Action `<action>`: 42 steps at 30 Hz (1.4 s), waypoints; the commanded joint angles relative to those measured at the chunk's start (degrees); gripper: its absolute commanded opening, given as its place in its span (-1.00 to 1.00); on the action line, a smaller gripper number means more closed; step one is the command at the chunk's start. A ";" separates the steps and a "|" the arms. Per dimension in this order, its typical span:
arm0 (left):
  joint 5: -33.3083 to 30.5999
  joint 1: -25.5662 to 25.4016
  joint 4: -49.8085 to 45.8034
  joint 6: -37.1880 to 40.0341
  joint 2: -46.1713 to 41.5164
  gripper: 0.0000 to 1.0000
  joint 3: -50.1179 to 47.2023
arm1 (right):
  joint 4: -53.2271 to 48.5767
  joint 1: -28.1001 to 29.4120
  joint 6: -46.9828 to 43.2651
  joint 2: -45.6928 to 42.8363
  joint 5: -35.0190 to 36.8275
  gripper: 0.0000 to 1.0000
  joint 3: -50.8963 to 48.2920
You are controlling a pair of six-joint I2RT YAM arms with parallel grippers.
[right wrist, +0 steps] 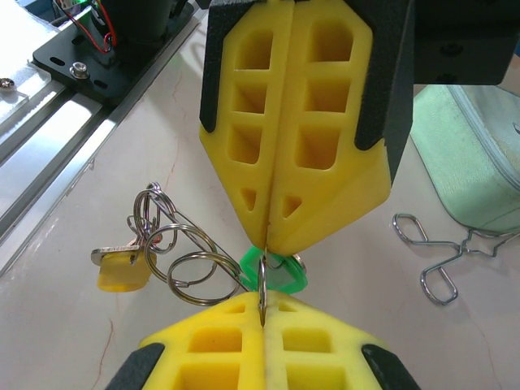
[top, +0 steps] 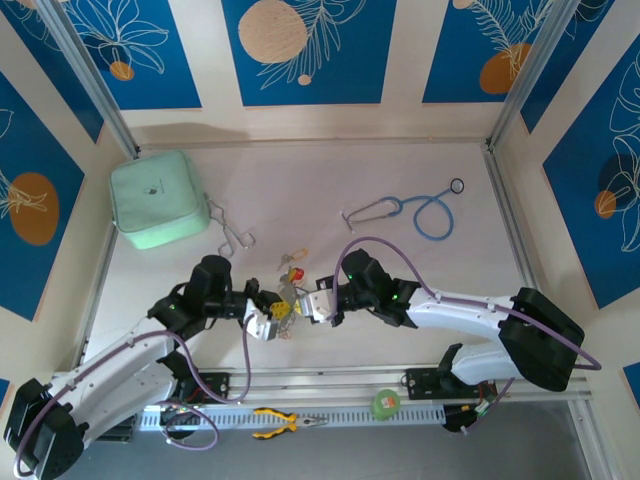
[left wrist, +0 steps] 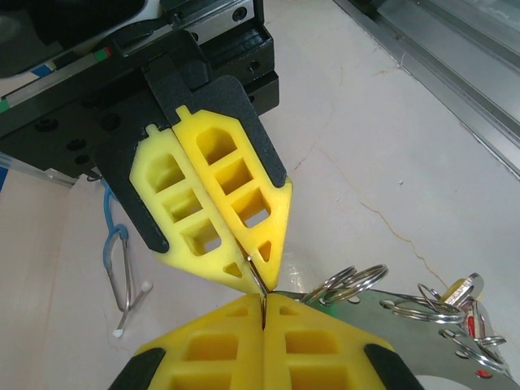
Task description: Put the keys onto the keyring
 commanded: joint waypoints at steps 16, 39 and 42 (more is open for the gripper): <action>-3.60 -0.86 -2.02 4.50 -2.09 -1.00 -1.71 | 5.26 -1.05 5.91 -0.87 -0.53 -1.00 0.00; -9.75 -1.37 5.17 3.38 -4.27 -1.00 -5.65 | 9.88 -1.21 10.56 -0.38 -0.88 -1.00 -1.93; -11.01 -1.36 7.16 -2.25 -4.73 -1.00 -5.30 | 9.74 -1.31 9.97 -0.69 -1.08 -1.00 -2.60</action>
